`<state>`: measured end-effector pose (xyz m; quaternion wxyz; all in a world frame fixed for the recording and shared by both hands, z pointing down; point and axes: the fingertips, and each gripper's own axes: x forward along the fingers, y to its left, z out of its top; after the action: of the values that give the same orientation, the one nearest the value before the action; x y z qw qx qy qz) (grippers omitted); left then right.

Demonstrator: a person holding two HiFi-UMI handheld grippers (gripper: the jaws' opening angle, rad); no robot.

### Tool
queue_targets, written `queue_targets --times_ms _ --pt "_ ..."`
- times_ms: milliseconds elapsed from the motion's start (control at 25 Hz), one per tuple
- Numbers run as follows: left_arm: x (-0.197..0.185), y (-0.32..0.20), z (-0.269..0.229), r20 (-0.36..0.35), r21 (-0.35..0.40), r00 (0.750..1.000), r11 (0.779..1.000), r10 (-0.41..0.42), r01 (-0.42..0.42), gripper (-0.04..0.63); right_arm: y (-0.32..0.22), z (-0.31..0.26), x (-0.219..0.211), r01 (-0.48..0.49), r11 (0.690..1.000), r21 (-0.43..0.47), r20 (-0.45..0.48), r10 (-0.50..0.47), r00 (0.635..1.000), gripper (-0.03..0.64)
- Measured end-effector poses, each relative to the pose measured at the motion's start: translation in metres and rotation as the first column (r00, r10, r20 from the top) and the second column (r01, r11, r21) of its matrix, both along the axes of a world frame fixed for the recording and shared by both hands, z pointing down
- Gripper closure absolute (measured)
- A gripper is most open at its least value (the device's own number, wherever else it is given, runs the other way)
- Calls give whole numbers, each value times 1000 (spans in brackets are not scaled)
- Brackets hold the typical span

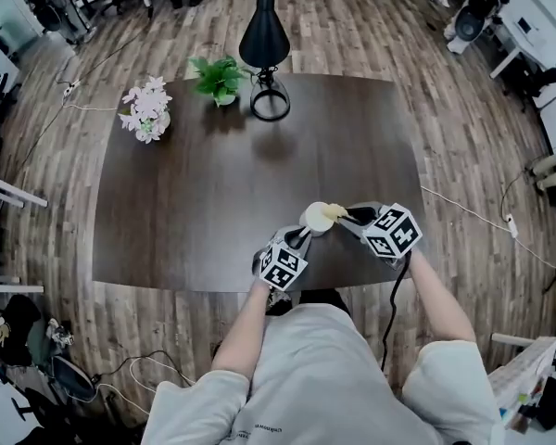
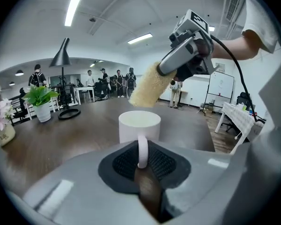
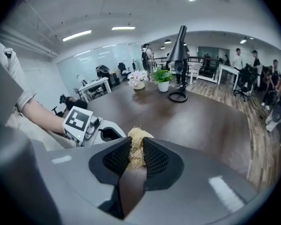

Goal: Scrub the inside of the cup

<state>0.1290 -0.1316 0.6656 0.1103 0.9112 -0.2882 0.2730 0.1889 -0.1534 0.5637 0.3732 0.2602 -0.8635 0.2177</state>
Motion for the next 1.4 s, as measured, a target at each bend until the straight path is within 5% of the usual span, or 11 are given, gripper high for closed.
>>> queue_targets --times_ms 200,480,800,1400 --pt "1 2 -1 2 -20 999 999 41 -41 546 -4 26 -7 120 987 -108 -117 -132 984 521" --pt "-1 -4 0 15 -23 996 996 89 -88 546 -15 43 -23 139 965 -221 -119 -168 979 523" --pt "6 2 -5 35 -17 992 993 120 -120 545 11 62 -30 101 903 -418 -84 -149 985 525" --pt "5 15 2 53 -34 991 992 119 -118 545 22 75 -50 36 880 -473 -98 -93 991 528"
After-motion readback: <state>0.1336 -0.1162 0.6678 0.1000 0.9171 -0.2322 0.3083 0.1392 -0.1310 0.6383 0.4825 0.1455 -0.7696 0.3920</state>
